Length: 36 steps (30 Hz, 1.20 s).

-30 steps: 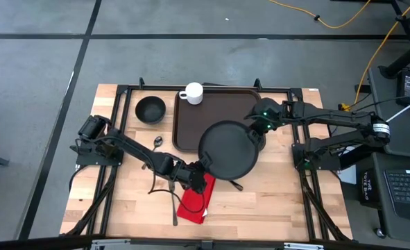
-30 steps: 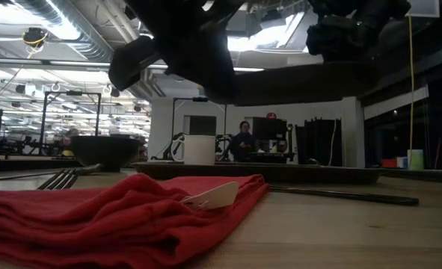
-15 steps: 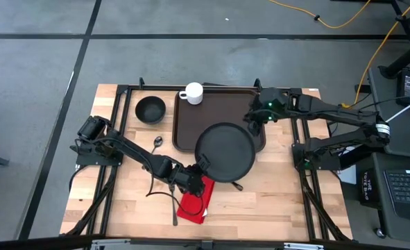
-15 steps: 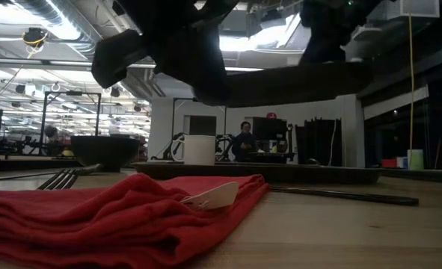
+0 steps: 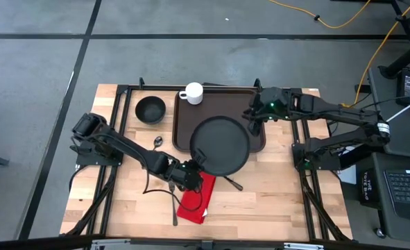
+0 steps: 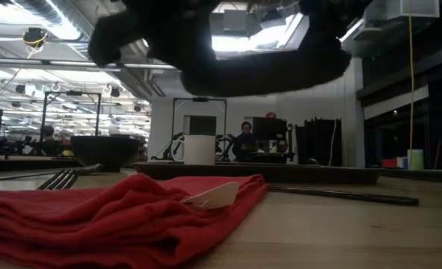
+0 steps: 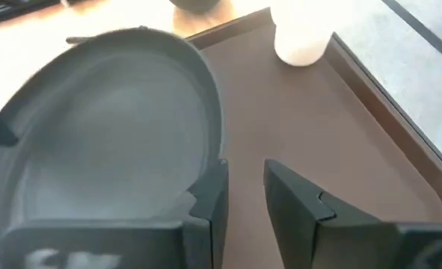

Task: Set up tray
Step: Put the black plate on the brown serving tray to the bottom right of the white cup

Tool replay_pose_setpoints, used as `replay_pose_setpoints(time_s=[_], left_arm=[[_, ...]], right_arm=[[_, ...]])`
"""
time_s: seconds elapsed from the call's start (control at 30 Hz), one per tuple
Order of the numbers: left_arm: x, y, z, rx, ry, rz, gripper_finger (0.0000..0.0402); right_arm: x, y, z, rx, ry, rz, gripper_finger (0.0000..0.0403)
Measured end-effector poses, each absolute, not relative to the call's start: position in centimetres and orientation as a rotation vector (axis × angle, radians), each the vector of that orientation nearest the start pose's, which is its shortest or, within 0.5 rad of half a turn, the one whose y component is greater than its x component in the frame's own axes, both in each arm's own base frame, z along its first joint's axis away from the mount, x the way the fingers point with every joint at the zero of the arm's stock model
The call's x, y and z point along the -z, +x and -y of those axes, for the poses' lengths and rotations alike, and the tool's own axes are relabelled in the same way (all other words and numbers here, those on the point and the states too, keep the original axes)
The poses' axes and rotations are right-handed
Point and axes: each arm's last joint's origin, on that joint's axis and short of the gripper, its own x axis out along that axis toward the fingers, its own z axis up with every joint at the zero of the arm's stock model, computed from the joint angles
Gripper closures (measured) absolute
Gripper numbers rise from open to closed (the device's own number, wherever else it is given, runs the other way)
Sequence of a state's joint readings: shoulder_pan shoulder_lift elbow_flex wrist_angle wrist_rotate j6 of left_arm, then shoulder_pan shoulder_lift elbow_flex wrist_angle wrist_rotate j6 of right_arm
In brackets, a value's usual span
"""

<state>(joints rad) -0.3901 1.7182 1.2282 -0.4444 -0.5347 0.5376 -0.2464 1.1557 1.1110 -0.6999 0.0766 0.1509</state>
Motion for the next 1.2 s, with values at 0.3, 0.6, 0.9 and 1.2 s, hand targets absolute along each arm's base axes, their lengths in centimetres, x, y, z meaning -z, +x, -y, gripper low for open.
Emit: replay_pose_setpoints(time_s=[0.3,0.6,0.9,1.2], left_arm=[[-23.2,32.6,9.2,0.016,0.769,-0.985,0.0399],[-22.5,33.4,3.8,-0.02,0.617,-1.055,0.0399],[-22.4,33.7,0.4,-0.096,0.446,-1.071,0.0399],[-21.0,34.4,1.2,-0.064,0.423,-1.08,0.0399]], right_arm=[[-31.5,24.0,3.1,0.291,0.05,-0.629,0.0311],[-27.4,24.9,2.4,0.23,-0.067,-0.474,0.0311],[-24.1,24.1,2.5,0.232,-0.077,-0.445,0.0311],[-22.4,23.7,2.4,0.241,-0.026,-0.414,0.0311]])
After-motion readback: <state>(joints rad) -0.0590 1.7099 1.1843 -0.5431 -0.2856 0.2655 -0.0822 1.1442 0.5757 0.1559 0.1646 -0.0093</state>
